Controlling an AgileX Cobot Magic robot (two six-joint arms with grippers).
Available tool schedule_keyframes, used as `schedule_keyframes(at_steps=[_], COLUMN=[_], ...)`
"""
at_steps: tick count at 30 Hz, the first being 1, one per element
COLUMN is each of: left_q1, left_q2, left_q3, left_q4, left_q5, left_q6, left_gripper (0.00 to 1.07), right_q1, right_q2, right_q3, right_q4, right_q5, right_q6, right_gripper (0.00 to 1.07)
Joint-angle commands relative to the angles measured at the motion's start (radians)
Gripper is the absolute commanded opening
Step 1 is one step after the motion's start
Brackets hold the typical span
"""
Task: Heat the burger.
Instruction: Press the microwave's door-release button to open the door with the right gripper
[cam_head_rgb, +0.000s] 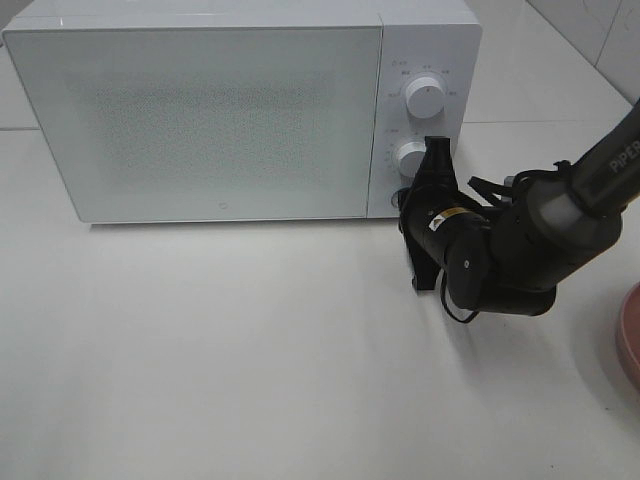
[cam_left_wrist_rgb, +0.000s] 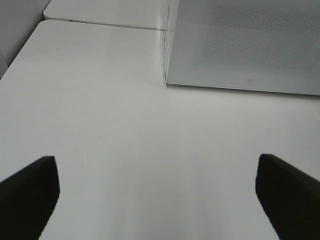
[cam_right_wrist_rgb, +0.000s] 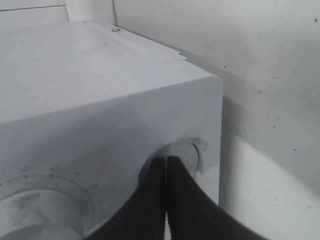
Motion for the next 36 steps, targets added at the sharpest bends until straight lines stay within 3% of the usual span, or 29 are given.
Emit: schedule_keyframes(at_steps=[1,20,27,36], left_q1=[0.004,0.004,0.004,0.004], left_q2=[-0.019,-0.019,-0.019,-0.019], left_q3=[0.002,0.002,0.002,0.002], left_q4=[0.000,0.000,0.000,0.000], left_q5=[-0.009,-0.009,-0.009,-0.009], left_q6=[0.001,0.001,0.001,0.001], left_gripper=[1.00,1.00,1.00,1.00], right_q1=[-0.015,-0.031,-0.046,-0.034], right_q2=[-0.004,0.006,0.030,0.001], right_q3=[-0.046,-0.168,-0.211,-0.156], right_q4=[-0.001,0.053,0.048,0.045], right_q5=[-0.059,-0.359,-0.364,-0.247], right_q6=[-0.020,-0.113,-0.112,-0.095], right_gripper=[0.00,0.00,0.00,0.00])
